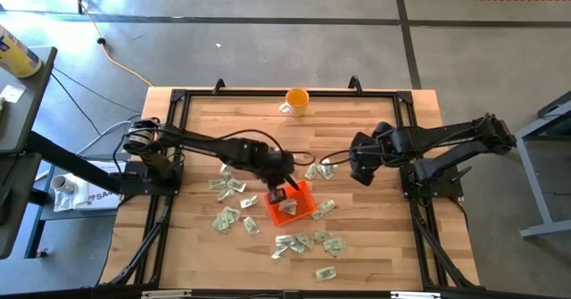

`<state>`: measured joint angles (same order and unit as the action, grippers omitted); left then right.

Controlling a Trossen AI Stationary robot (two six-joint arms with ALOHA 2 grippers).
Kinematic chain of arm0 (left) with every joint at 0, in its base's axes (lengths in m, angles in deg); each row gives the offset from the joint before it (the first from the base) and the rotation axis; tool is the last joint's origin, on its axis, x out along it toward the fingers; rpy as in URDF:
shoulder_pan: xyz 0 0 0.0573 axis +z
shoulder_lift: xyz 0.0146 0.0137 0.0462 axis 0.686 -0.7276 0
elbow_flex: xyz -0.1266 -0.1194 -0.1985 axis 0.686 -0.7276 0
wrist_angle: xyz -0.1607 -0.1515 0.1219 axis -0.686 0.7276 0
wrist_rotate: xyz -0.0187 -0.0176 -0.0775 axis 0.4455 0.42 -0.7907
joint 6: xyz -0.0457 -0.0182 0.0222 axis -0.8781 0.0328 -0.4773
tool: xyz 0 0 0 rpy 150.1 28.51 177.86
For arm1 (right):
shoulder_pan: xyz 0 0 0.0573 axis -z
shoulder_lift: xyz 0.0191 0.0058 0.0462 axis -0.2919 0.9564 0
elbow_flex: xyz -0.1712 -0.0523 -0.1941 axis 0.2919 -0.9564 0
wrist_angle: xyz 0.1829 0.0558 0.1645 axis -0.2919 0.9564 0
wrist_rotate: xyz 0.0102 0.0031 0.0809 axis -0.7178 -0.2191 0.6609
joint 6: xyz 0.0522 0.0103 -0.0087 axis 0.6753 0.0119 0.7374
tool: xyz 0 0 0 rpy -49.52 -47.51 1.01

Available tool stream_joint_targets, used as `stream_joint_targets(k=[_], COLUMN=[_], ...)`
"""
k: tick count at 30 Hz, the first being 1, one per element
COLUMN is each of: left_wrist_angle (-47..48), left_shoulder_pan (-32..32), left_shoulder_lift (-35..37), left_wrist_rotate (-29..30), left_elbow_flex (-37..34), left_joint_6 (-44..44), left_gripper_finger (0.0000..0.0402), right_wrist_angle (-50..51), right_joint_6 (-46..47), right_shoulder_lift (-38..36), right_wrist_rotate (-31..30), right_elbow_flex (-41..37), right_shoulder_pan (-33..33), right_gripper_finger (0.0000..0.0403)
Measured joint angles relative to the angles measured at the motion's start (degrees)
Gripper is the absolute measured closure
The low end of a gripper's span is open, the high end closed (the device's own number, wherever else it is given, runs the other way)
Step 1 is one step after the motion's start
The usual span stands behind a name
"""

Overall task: Pick and place Stevia / Truvia into bins
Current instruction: Put the stevia packet into the bin

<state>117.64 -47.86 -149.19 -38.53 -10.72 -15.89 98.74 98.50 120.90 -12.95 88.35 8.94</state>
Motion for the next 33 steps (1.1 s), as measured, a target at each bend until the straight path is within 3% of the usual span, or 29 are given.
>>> stream_joint_targets(k=[6, 9, 13, 17, 23, 27, 30, 33], left_wrist_angle=[-10.07, -12.88, -9.09, -3.09, 8.85, 18.51, 23.39, 24.87], left_shoulder_pan=[-1.43, -3.81, -6.48, -8.43, -9.76, -12.59, -14.56, -15.27], left_shoulder_lift=[-4.60, -7.43, -8.66, -7.42, -4.73, -2.58, -1.14, 0.10], left_wrist_rotate=[-10.17, -10.86, -5.00, 1.13, -0.93, 6.16, 9.57, 10.87], left_elbow_flex=[-0.15, 0.07, -0.07, -0.02, 4.90, 9.54, 11.58, 11.76], left_joint_6=[-3.72, -5.76, -11.50, -16.82, -23.27, -29.05, -33.19, -36.62], left_gripper_finger=[0.0357, 0.0339, 0.0300, 0.0243, 0.0166, 0.0154, 0.0163, 0.0178], right_wrist_angle=[2.17, 2.01, -0.93, -10.25, -30.57, -41.13, -42.68, -44.98], right_joint_6=[-2.70, -4.54, -7.35, -11.39, -18.01, -18.24, -16.30, -16.59], right_shoulder_lift=[0.00, -0.09, -0.13, -0.11, -0.08, 0.57, 1.82, 4.42], right_wrist_rotate=[1.77, 3.01, 7.66, 12.64, 14.73, 13.30, 11.08, 12.63], right_elbow_flex=[-0.06, -1.02, -4.86, -11.45, -21.84, -24.40, -24.68, -24.70], right_shoulder_pan=[-1.36, -2.82, -5.16, -8.57, -11.23, -9.42, -4.19, 2.07], right_gripper_finger=[0.0057, 0.0057, 0.0057, 0.0057, 0.0057, 0.0057, 0.0057, 0.0057])
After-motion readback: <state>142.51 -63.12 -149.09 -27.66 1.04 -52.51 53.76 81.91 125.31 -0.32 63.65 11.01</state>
